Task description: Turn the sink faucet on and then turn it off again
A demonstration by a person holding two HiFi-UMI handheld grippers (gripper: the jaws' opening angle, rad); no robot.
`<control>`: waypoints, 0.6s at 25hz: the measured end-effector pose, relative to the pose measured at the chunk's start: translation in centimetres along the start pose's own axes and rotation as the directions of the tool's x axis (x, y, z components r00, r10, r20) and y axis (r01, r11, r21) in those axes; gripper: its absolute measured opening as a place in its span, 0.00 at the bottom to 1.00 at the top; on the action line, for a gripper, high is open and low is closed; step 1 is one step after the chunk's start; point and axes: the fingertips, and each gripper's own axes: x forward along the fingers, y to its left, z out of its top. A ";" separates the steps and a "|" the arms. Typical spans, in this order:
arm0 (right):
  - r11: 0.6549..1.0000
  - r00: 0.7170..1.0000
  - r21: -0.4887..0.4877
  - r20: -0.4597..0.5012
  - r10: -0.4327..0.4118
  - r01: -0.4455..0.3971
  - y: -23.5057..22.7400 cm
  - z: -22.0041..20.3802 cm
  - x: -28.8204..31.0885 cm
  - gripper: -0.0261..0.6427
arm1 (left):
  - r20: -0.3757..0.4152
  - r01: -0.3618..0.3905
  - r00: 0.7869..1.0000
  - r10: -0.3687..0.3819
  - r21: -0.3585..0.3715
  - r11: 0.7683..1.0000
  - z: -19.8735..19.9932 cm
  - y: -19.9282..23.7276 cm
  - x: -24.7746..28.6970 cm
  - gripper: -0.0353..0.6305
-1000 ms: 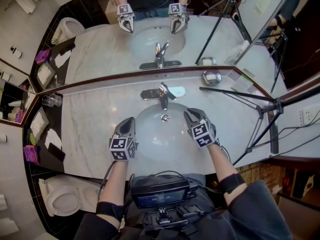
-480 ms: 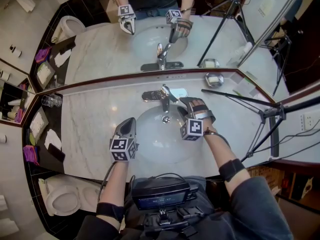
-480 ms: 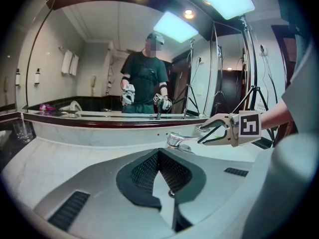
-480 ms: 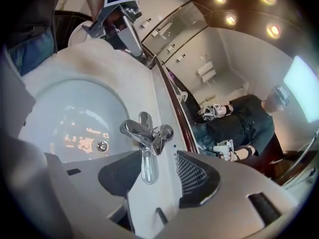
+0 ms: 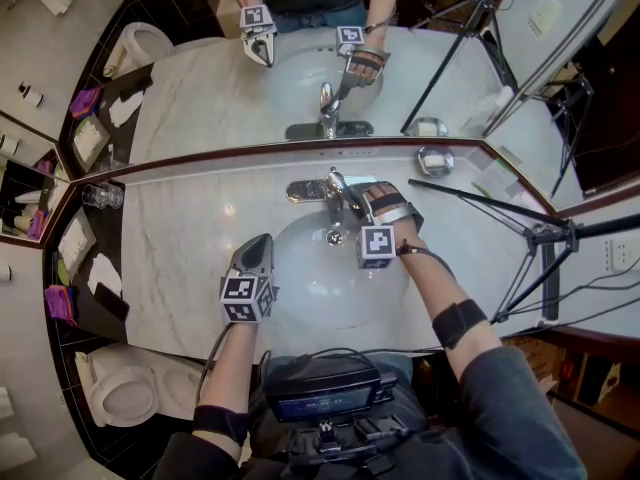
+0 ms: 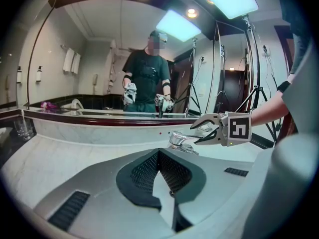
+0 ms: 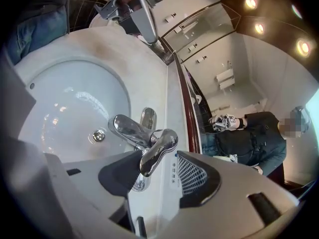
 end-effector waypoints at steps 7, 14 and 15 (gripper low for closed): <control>1.000 1.000 0.025 -0.010 0.000 0.000 -1.1 0.4 0.9 0.39 | -0.011 0.001 1.000 -0.001 -0.006 1.000 -0.4 0.0 0.4 0.05; 0.998 0.999 0.050 -0.020 0.029 -0.028 -1.5 0.9 0.8 0.31 | -0.015 0.007 1.000 -0.007 -0.009 1.000 -0.7 -0.2 0.8 0.05; 0.998 0.999 0.060 -0.018 0.032 -0.031 -1.5 0.8 0.9 0.31 | -0.016 0.007 1.000 -0.008 -0.009 1.000 -0.7 -0.3 0.8 0.05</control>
